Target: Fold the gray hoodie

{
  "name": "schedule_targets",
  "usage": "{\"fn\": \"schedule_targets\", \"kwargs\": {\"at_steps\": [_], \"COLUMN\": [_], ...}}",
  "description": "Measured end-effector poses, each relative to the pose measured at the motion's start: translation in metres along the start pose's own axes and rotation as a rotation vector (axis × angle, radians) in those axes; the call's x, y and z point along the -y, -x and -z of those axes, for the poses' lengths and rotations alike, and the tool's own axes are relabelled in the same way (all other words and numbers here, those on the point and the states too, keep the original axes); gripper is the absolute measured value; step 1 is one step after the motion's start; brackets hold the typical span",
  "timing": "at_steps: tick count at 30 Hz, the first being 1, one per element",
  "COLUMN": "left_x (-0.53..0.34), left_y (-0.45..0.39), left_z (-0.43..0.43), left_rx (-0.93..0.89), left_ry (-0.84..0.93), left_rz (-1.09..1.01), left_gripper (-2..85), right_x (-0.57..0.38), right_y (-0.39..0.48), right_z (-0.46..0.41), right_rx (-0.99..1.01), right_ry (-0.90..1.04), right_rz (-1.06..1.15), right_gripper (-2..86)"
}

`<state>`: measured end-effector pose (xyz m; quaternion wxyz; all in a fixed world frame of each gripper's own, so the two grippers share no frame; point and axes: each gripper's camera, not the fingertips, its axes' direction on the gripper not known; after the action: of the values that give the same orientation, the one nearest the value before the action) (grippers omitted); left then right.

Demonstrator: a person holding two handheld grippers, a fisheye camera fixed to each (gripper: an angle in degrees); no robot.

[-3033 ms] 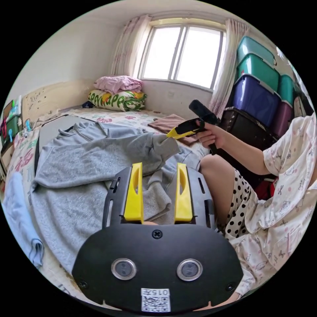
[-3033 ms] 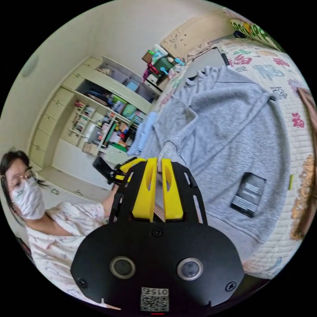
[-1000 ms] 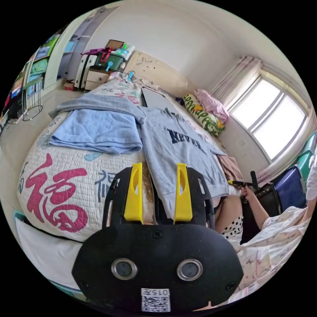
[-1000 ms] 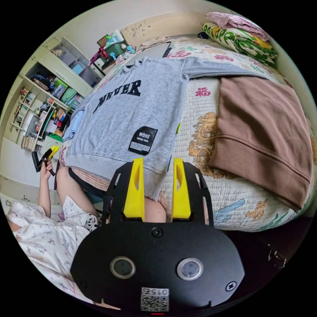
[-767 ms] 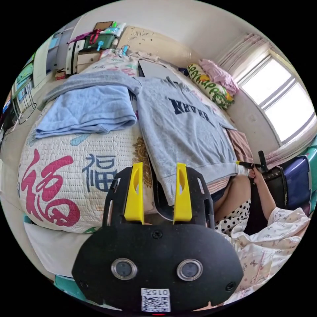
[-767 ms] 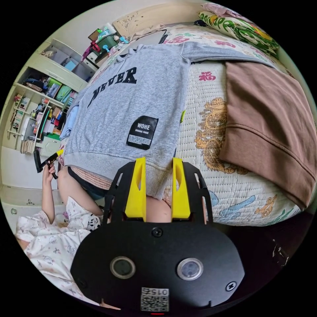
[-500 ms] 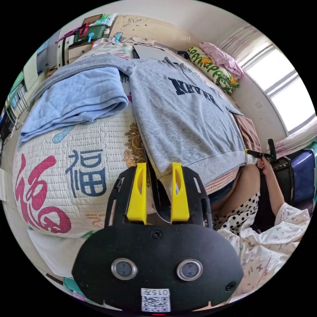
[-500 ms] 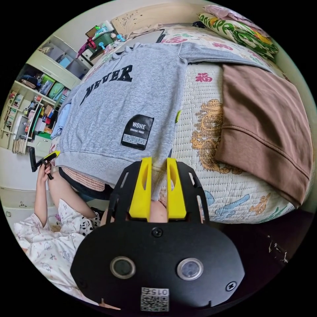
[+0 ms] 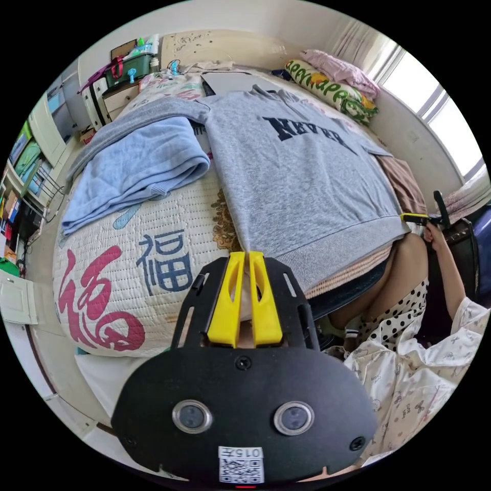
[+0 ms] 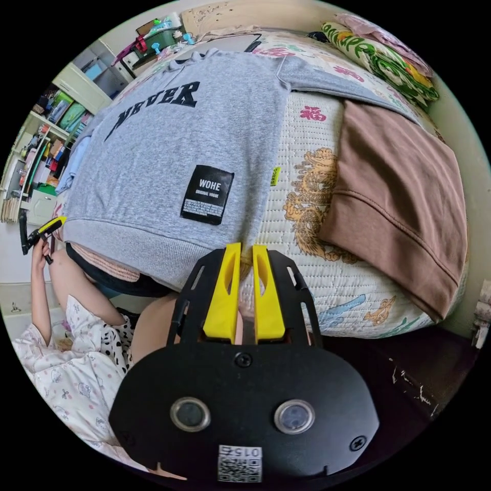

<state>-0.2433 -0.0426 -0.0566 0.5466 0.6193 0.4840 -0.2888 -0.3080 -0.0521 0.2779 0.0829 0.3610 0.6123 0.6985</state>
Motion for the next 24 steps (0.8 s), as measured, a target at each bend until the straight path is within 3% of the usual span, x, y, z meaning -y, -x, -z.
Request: {"fn": "schedule_targets", "kwargs": {"at_steps": [10, 17, 24], "left_x": [-0.018, -0.037, -0.06], "left_y": [0.048, 0.077, 0.149], "left_z": [-0.06, -0.095, -0.131], "left_rx": [0.059, 0.141, 0.045], "left_ry": [0.04, 0.043, 0.047], "left_rz": [0.029, -0.024, 0.049], "left_gripper": [-0.1, 0.0, 0.2], "right_x": [0.007, -0.001, -0.024], "right_y": [0.076, 0.084, 0.082], "right_z": [-0.001, 0.019, 0.052], "right_rx": [-0.304, -0.253, -0.139], "right_ry": [0.101, 0.084, -0.009], "right_rz": [0.177, 0.131, 0.07], "right_gripper": [5.0, 5.0, 5.2]}}
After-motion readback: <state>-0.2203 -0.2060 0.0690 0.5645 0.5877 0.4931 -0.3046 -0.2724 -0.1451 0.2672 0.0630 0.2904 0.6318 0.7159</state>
